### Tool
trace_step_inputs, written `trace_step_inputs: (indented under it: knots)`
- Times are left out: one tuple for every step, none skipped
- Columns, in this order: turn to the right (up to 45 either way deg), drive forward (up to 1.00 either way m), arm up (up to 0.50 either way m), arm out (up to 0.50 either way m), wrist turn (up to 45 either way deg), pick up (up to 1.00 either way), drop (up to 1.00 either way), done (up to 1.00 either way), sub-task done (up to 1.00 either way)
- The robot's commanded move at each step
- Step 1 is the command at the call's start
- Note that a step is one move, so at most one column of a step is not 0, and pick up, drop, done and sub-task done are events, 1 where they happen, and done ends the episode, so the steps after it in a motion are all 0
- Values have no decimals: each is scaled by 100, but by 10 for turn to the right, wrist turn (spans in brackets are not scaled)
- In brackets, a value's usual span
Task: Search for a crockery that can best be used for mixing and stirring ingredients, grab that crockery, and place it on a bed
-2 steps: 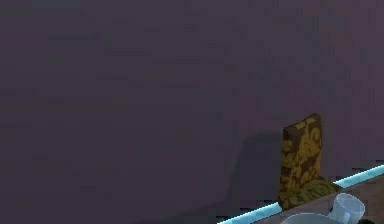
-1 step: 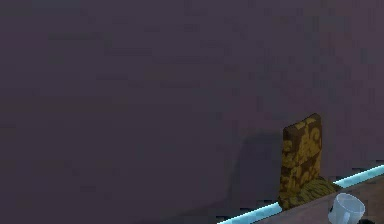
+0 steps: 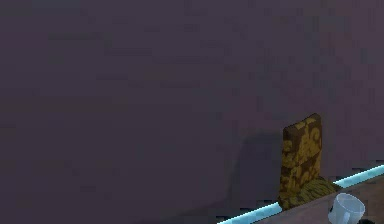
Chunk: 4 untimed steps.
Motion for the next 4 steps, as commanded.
trace_step_inputs:
  knots:
    - [-450, 0, 0, 0, 0, 0, 0, 0, 0]
    - [-450, 0, 0, 0, 0, 0, 0, 0, 0]
    - [-450, 0, 0, 0, 0, 0, 0, 0, 0]
    - [-240, 0, 0, 0, 0, 0, 0, 0, 0]
